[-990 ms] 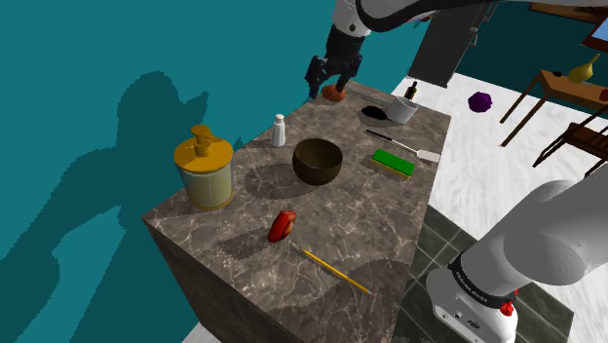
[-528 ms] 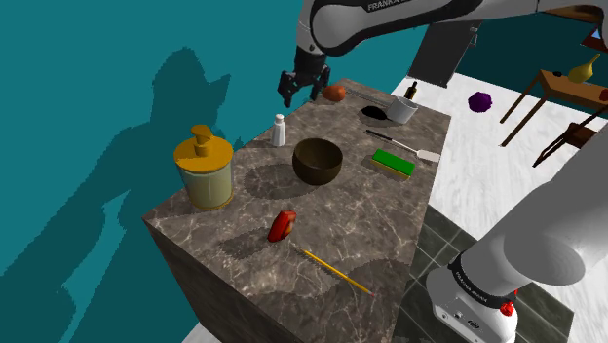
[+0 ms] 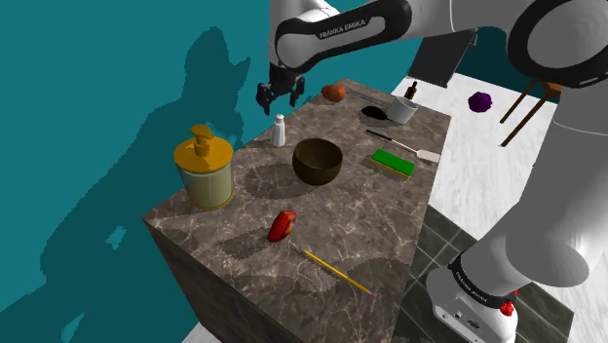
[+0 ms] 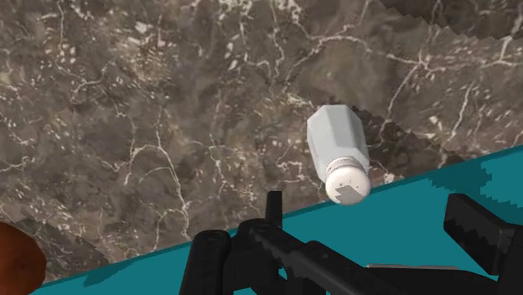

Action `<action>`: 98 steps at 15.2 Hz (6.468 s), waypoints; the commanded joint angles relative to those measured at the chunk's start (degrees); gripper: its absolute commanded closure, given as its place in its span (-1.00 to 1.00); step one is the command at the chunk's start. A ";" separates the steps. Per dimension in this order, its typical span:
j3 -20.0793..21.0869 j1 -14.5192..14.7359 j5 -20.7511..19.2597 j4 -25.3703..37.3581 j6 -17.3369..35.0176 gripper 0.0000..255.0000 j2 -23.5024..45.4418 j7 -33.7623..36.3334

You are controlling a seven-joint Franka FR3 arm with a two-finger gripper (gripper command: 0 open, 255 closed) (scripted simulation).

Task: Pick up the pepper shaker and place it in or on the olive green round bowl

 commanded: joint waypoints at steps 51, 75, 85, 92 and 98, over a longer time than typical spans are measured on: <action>0.27 0.24 1.10 13.26 -13.29 1.00 -0.16 -2.51; 1.60 0.61 8.77 -21.75 -14.55 1.00 -37.16 -2.41; 1.83 0.65 8.43 -28.87 -6.90 1.00 -36.56 -1.44; 2.08 0.60 7.92 -33.16 -1.49 1.00 -35.37 -0.56; 2.18 0.56 7.68 -34.52 0.41 1.00 -34.80 -0.21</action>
